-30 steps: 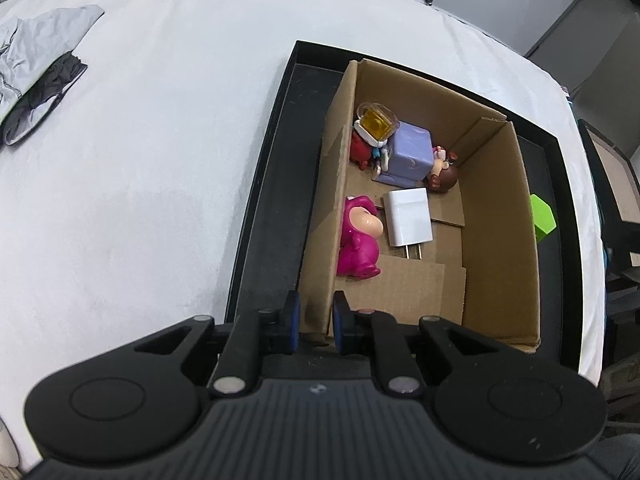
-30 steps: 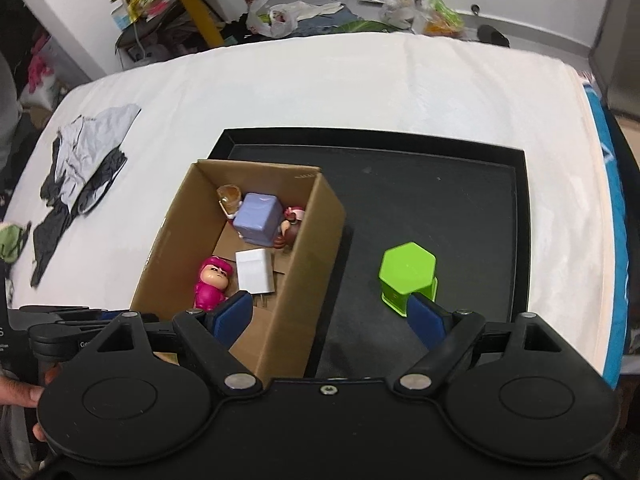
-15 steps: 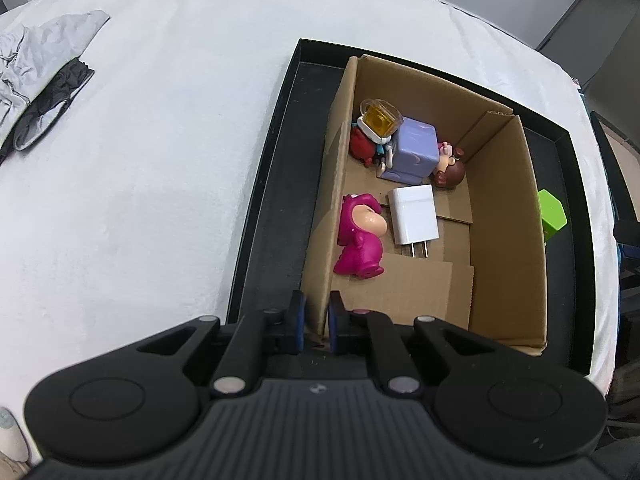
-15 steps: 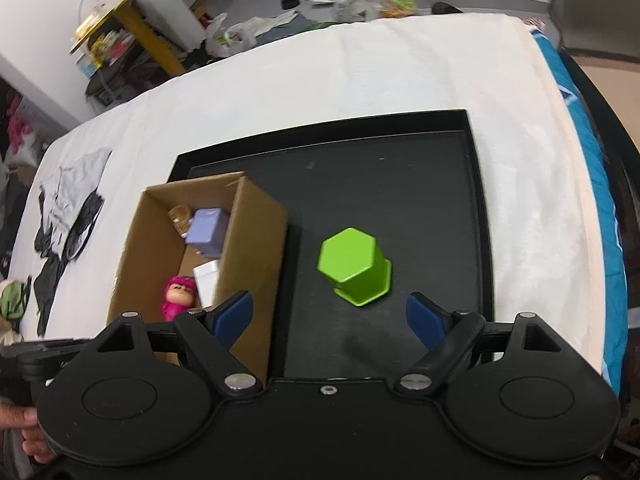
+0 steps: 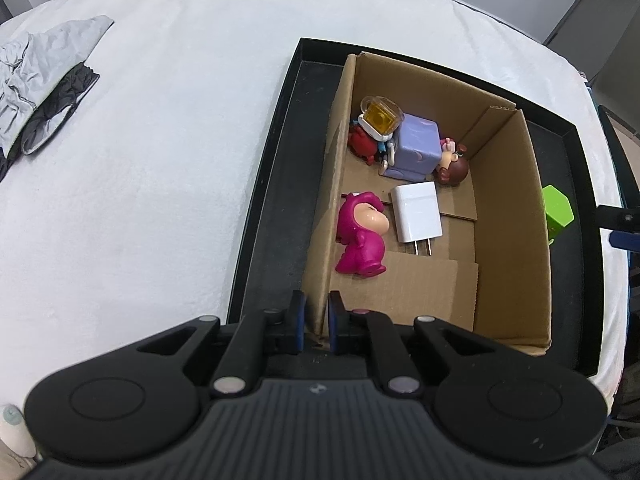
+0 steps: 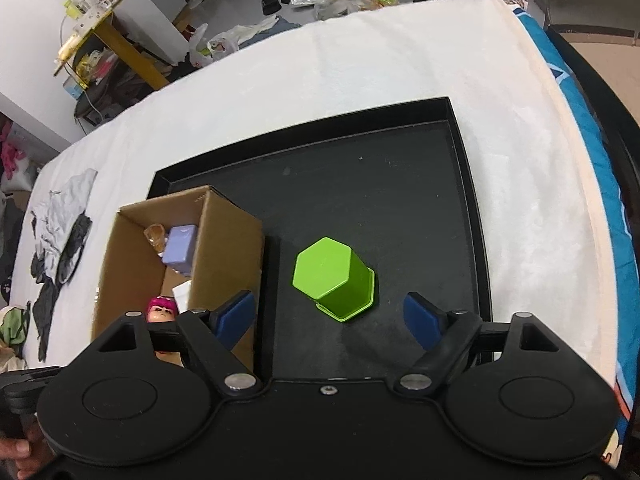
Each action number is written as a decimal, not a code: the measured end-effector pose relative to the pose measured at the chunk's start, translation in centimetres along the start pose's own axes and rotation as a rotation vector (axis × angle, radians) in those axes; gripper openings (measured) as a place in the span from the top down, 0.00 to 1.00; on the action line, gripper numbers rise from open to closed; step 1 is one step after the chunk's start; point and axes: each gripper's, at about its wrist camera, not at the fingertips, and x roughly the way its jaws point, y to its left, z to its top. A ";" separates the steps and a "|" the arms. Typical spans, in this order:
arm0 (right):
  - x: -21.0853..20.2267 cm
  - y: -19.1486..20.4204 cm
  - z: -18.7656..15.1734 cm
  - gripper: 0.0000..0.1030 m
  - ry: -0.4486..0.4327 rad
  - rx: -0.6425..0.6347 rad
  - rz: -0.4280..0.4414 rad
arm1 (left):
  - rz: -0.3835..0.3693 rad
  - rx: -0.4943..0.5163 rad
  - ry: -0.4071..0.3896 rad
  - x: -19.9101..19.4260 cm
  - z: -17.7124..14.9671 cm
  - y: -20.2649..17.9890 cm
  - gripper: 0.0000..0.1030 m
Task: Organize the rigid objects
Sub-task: 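Move the right gripper back to the lime-green hexagonal block, then close the right gripper on the lime-green hexagonal block, then lift the green block with the right gripper and carry it over the box, then lower the green block into the box and open the right gripper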
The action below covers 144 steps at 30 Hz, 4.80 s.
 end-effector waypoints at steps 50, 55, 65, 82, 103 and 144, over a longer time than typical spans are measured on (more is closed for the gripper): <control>2.2 7.2 1.3 0.54 -0.007 -0.135 -0.201 | -0.057 -0.002 0.014 0.7 0.4 1.0 0.89; 0.3 8.8 1.6 0.54 -0.032 -0.159 -0.186 | -0.073 -0.005 0.014 0.7 0.3 1.3 0.89; -1.3 12.2 1.8 0.54 -0.051 -0.229 -0.173 | -0.095 -0.002 0.016 0.7 0.4 1.6 0.89; 0.4 16.9 1.6 0.54 -0.025 -0.306 -0.159 | -0.124 -0.002 0.021 0.7 0.6 2.3 0.88; 4.5 19.0 0.4 0.53 0.026 -0.402 -0.195 | -0.137 -0.022 0.014 0.7 0.5 2.6 0.88; -2.8 14.9 -2.4 0.24 0.001 -0.292 -0.067 | -0.106 -0.003 -0.050 -3.5 -0.1 1.9 0.86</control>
